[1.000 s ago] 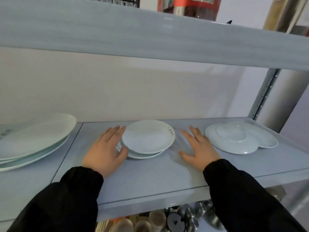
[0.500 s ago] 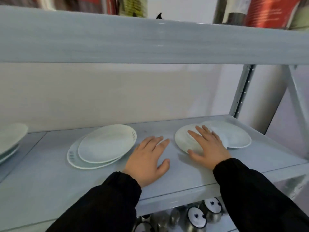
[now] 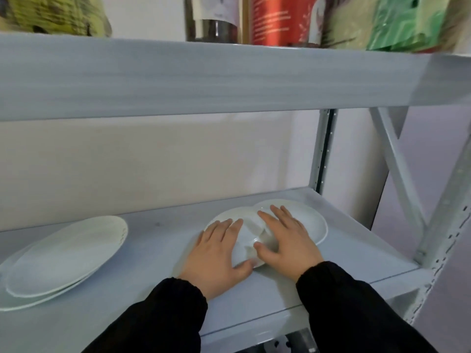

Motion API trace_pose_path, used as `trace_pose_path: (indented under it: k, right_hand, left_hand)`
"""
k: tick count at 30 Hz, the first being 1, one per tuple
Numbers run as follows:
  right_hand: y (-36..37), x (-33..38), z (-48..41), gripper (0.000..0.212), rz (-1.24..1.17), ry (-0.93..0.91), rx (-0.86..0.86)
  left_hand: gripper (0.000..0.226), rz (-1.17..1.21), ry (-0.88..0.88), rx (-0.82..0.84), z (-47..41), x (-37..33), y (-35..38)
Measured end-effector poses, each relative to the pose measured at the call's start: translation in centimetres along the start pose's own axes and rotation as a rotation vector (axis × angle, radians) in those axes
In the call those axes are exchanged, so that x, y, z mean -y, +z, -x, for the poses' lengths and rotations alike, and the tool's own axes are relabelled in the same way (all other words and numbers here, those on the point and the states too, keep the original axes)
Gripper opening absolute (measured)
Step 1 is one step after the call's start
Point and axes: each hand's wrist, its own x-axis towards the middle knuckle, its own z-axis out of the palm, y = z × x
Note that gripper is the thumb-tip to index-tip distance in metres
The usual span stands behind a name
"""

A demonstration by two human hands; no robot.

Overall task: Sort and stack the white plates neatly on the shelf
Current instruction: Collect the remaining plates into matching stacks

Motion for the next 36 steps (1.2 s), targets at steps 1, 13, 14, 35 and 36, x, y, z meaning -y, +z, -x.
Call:
trace_pose_path:
  k: [1, 13, 14, 35, 36]
  right_hand:
    - [-0.1, 0.0, 0.1, 0.077, -0.015, 0.000, 0.004]
    - [-0.1, -0.1, 0.1, 0.073, -0.123, -0.042, 0.001]
    - [-0.1, -0.1, 0.1, 0.071, -0.128, -0.047, -0.008]
    - [-0.5, -0.5, 0.6, 0.078, -0.271, -0.025, -0.201]
    - [-0.5, -0.5, 0.6, 0.079, -0.279, -0.031, -0.215]
  left_hand:
    - [0.093, 0.005, -0.015, 0.008, -0.4, -0.6, 0.3]
    - [0.096, -0.099, 0.009, 0.063, -0.9, -1.9, 0.7]
    - [0.096, -0.112, 0.018, 0.059, -1.0, -2.0, 0.5]
    - [0.058, -0.384, 0.152, -0.286, -0.7, -1.8, -0.7]
    - [0.066, -0.355, 0.111, -0.283, -0.6, -1.5, -1.0]
